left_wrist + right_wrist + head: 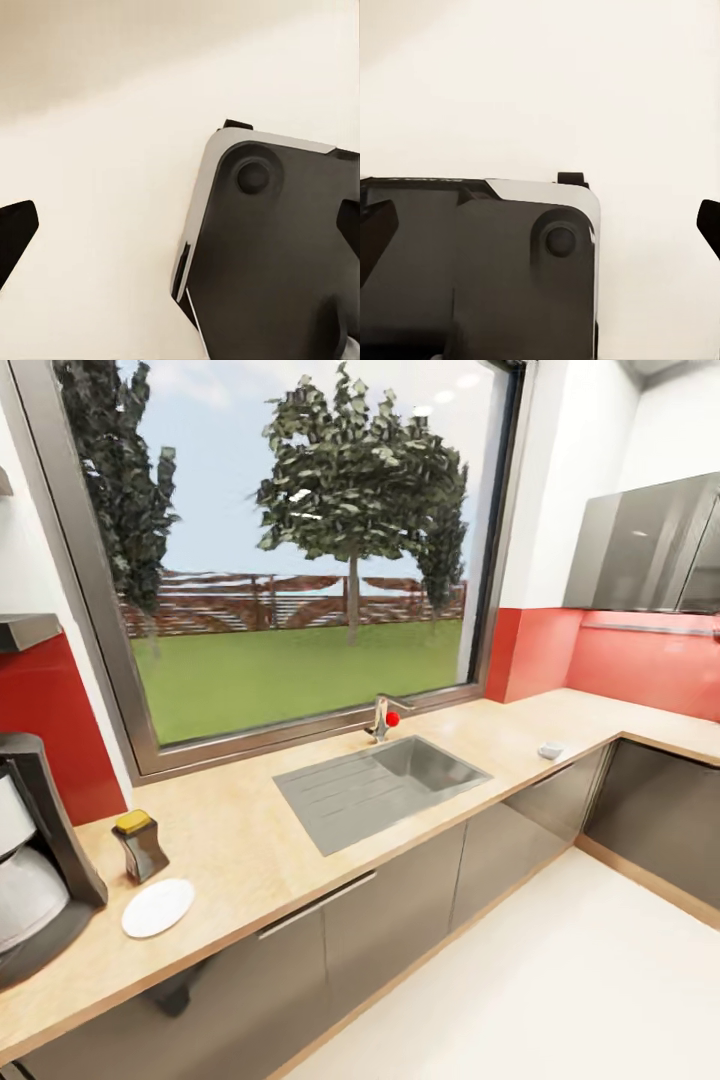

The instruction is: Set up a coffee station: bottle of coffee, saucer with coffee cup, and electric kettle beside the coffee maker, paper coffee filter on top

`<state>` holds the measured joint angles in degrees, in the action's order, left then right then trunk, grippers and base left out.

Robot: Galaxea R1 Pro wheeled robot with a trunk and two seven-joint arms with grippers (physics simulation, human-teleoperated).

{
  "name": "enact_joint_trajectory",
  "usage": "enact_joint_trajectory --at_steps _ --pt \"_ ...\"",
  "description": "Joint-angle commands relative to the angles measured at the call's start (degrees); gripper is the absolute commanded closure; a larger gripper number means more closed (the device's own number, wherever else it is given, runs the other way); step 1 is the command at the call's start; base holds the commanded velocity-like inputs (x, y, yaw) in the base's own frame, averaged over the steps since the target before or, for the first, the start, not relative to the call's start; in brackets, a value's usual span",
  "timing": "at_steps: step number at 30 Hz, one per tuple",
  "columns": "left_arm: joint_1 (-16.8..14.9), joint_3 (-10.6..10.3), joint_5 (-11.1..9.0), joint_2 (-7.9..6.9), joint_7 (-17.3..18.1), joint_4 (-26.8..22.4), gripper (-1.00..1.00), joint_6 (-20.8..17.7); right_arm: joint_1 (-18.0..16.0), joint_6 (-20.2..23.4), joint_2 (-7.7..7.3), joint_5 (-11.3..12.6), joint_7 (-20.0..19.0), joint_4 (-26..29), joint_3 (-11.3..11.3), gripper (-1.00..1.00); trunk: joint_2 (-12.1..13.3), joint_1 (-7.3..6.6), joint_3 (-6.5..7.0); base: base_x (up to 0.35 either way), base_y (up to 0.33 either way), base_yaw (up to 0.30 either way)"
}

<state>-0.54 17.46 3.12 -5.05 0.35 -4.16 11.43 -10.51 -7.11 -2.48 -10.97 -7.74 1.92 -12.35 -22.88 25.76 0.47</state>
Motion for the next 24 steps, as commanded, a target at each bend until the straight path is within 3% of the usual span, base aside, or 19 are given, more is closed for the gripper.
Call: enact_joint_trajectory --at_steps 1,8,10,24 --pt "-0.03 0.35 0.31 0.01 0.09 0.05 -1.0 0.19 -0.03 -0.19 -0.03 -0.55 -0.17 -0.08 -0.49 -1.0 -0.04 0.02 -0.02 0.0 0.0 -0.3" --pt "-0.08 -0.61 0.61 0.48 0.03 0.47 -1.0 -0.1 -0.03 -0.19 -0.01 -0.55 -0.17 -0.08 -0.48 -1.0 -0.04 0.02 -0.02 0.028 -0.01 -0.3" --pt "-0.08 -2.12 0.65 0.55 -0.47 0.57 -1.0 -0.21 -0.03 -0.19 -0.05 -0.55 -0.17 -0.1 -0.48 -1.0 -0.04 0.02 -0.02 0.241 -0.147 -0.3" --pt "0.0 -2.67 0.58 0.09 -2.04 0.88 -1.0 -0.39 -0.03 -0.19 -0.07 -0.57 -0.17 -0.08 -0.48 -1.0 -0.04 0.02 -0.2 0.274 -0.212 -0.3"
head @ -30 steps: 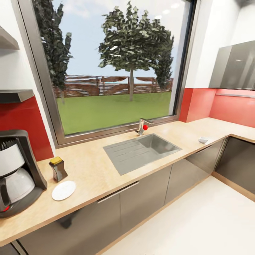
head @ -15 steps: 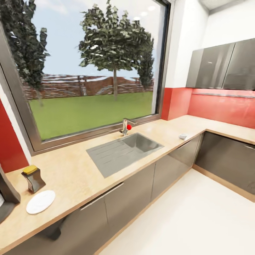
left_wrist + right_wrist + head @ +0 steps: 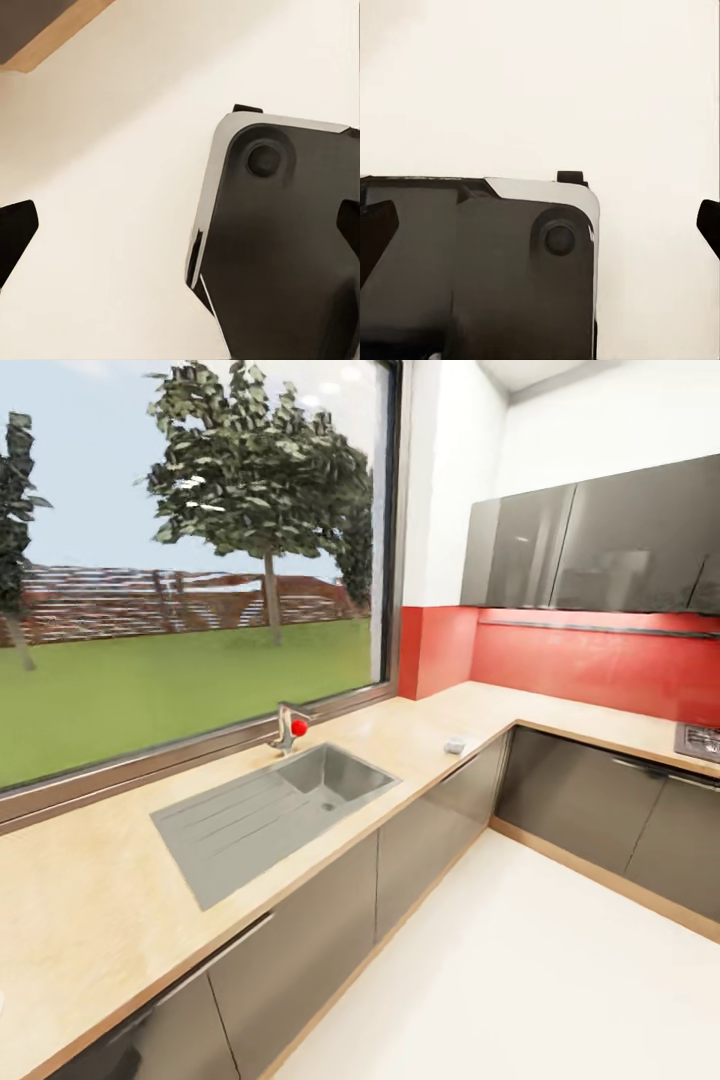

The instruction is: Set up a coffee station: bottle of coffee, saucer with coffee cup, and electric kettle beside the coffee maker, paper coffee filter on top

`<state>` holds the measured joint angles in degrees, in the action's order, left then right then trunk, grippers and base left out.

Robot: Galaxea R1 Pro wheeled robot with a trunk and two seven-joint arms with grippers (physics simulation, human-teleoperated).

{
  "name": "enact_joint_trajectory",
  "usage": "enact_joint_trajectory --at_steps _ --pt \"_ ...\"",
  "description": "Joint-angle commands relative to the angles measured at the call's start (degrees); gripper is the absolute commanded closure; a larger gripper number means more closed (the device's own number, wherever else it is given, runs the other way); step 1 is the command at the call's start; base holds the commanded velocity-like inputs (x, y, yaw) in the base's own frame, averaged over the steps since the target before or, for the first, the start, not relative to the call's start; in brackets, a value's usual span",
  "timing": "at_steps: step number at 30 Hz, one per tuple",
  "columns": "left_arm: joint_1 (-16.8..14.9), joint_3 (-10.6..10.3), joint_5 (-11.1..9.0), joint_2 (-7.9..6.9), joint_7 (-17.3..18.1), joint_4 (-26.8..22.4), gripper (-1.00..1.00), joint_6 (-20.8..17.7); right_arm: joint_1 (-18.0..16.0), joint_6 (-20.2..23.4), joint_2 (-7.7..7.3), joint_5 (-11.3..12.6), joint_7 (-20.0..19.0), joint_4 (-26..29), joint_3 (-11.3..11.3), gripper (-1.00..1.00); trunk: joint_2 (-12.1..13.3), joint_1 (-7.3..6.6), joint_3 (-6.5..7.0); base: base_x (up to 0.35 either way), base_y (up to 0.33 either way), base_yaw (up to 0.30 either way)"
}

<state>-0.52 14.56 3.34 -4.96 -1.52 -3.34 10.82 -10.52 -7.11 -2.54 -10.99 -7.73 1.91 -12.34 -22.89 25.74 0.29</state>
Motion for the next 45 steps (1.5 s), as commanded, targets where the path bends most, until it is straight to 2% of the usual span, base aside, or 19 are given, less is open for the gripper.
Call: enact_joint_trajectory --at_steps 1,2,9,16,19,22,45 --pt "-0.01 0.19 0.36 0.06 -0.32 0.08 -1.0 0.2 -0.03 -0.18 -0.01 -0.57 -0.15 -0.07 -0.5 -1.0 -0.03 0.04 -0.05 0.276 -0.223 -0.3" --pt "-0.01 0.16 0.36 0.13 -0.43 0.08 -1.0 0.19 -0.03 -0.18 -0.01 -0.58 -0.13 -0.06 -0.5 -1.0 -0.03 0.04 -0.08 0.276 -0.224 -0.3" --pt "-0.01 0.13 0.36 0.39 -0.96 0.18 -1.0 0.05 -0.03 -0.27 0.12 -0.53 12.32 -0.15 -0.41 -1.0 -0.03 0.04 -0.35 0.276 -0.224 -0.231" --pt "-0.01 0.18 0.35 0.34 -1.02 0.89 -1.0 0.08 -0.03 -0.34 0.86 -0.69 12.58 -0.27 -0.27 -1.0 -0.03 0.04 -0.38 0.276 -0.224 -0.159" --pt "-0.01 0.19 0.35 0.36 -1.03 1.03 -1.0 0.1 -0.03 -0.35 2.14 -0.85 12.57 -0.26 -0.19 -1.0 -0.03 0.04 -0.38 0.276 -0.224 -0.04" --pt "-0.01 0.2 0.35 0.38 -1.03 1.11 -1.0 0.11 -0.03 -0.36 2.64 -0.86 12.56 -0.25 -0.16 -1.0 -0.03 0.04 -0.38 0.276 -0.224 -0.013" --pt "-0.01 0.2 0.35 0.33 -1.11 1.06 -1.0 0.08 -0.03 -0.36 2.71 -0.78 12.64 -0.24 -0.23 -1.0 -0.03 0.04 -0.38 0.276 -0.224 -0.001"
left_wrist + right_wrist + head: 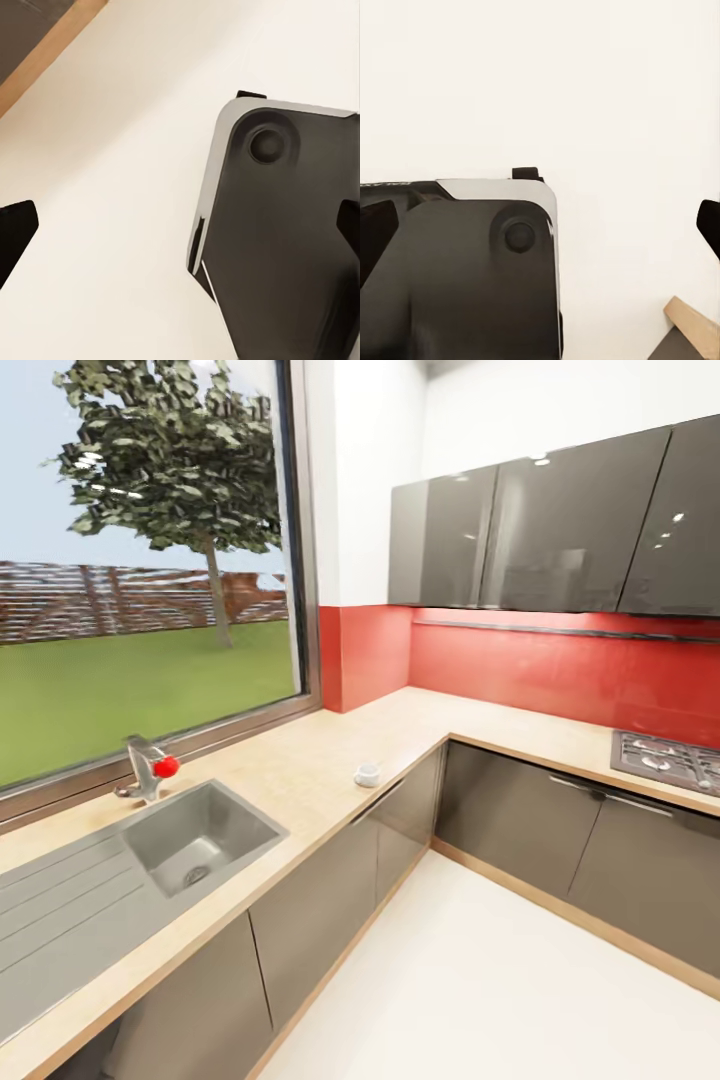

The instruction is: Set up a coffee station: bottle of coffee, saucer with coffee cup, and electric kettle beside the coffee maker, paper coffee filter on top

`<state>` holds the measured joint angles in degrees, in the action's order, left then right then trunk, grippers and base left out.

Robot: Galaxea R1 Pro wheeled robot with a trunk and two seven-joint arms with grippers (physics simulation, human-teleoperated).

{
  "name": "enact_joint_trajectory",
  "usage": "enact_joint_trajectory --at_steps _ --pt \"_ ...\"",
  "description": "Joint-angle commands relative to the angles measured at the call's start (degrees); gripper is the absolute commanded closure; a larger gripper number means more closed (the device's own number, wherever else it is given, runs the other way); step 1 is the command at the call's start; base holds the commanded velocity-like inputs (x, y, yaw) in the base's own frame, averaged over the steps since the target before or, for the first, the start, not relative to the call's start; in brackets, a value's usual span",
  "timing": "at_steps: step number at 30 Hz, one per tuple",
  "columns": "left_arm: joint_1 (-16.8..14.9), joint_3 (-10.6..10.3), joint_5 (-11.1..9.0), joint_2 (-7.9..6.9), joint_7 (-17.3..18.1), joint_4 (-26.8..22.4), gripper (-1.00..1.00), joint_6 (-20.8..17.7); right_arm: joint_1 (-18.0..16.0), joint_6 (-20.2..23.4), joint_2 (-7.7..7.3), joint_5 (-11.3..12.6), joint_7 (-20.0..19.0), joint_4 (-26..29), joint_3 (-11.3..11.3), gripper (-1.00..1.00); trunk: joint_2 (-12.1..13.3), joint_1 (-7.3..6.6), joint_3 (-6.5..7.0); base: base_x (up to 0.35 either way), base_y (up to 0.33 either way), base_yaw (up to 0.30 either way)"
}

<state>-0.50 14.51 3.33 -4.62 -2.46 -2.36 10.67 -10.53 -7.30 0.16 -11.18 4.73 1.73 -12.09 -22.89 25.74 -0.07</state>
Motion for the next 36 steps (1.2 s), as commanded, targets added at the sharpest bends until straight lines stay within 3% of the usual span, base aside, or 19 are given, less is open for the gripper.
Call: enact_joint_trajectory --at_steps 1,20,36 --pt "-0.03 0.26 0.36 -0.01 -0.18 0.08 -1.0 0.23 -0.02 -0.17 0.02 -0.6 0.19 -0.06 -0.48 -1.0 -0.03 0.05 -0.02 0.276 -0.224 0.0" --pt "-0.03 0.34 0.36 0.02 -0.18 0.16 -1.0 0.23 -0.02 -0.17 0.05 -0.63 0.2 -0.06 -0.48 -1.0 -0.03 0.05 -0.02 0.273 -0.225 0.0" --pt "-0.03 0.34 0.36 -0.04 -0.18 0.17 -1.0 0.23 -0.02 -0.17 -0.16 -0.68 0.2 -0.06 -0.48 -1.0 -0.03 0.05 -0.02 0.17 -0.28 0.0"
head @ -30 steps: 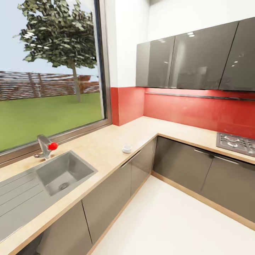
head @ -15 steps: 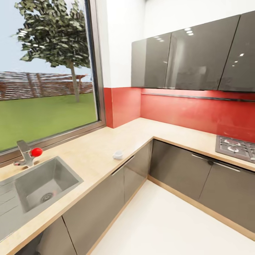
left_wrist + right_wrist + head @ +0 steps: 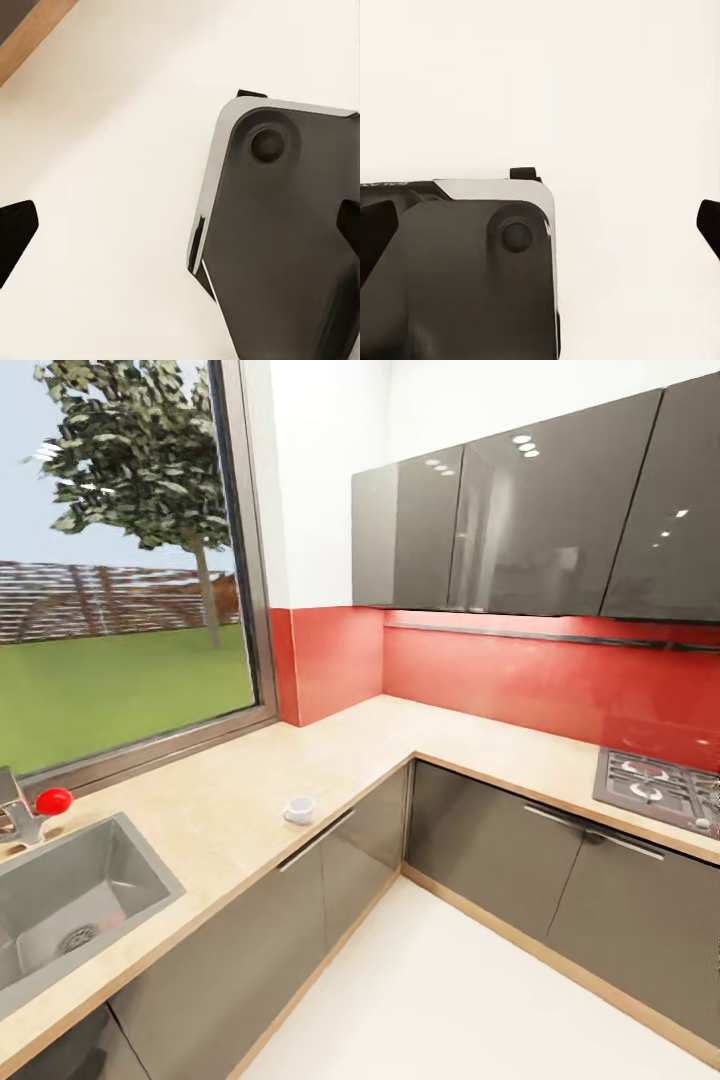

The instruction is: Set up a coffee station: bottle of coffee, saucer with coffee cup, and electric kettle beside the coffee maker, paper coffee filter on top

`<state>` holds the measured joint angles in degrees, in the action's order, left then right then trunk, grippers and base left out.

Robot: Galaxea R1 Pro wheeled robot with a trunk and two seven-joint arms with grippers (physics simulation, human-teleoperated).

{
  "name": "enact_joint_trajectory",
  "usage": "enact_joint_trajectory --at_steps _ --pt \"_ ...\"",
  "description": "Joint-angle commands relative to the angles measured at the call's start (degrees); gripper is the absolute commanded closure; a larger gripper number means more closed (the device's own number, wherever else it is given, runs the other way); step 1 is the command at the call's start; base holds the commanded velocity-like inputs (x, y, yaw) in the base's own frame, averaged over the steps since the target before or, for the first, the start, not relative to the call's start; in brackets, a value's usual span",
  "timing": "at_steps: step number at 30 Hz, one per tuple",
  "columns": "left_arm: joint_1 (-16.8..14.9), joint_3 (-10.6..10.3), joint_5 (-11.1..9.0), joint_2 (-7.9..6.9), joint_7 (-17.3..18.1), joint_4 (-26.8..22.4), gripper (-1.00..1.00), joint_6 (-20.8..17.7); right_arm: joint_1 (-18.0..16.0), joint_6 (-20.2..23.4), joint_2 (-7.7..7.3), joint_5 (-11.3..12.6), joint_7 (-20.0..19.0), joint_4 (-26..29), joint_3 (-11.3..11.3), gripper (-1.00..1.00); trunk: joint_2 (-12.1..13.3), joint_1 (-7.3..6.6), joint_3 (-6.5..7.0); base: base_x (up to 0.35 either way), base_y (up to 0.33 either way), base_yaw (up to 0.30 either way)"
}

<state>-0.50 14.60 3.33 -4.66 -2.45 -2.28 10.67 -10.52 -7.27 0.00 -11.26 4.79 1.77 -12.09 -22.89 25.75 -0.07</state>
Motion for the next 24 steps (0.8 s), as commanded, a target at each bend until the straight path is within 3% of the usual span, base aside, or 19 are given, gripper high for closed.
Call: enact_joint_trajectory --at_steps 1,24 --pt "-0.02 0.26 0.36 0.0 -0.25 0.08 -1.0 0.23 -0.03 -0.2 -0.03 -0.6 0.13 -0.08 -0.48 -1.0 -0.03 0.03 -0.02 0.148 -0.292 0.0" --pt "-0.02 0.26 0.36 0.02 -1.85 0.08 -1.0 0.33 -0.03 -0.2 -0.1 -0.51 0.21 -0.01 -0.48 -1.0 -0.03 0.03 -0.02 0.148 -0.292 0.0"
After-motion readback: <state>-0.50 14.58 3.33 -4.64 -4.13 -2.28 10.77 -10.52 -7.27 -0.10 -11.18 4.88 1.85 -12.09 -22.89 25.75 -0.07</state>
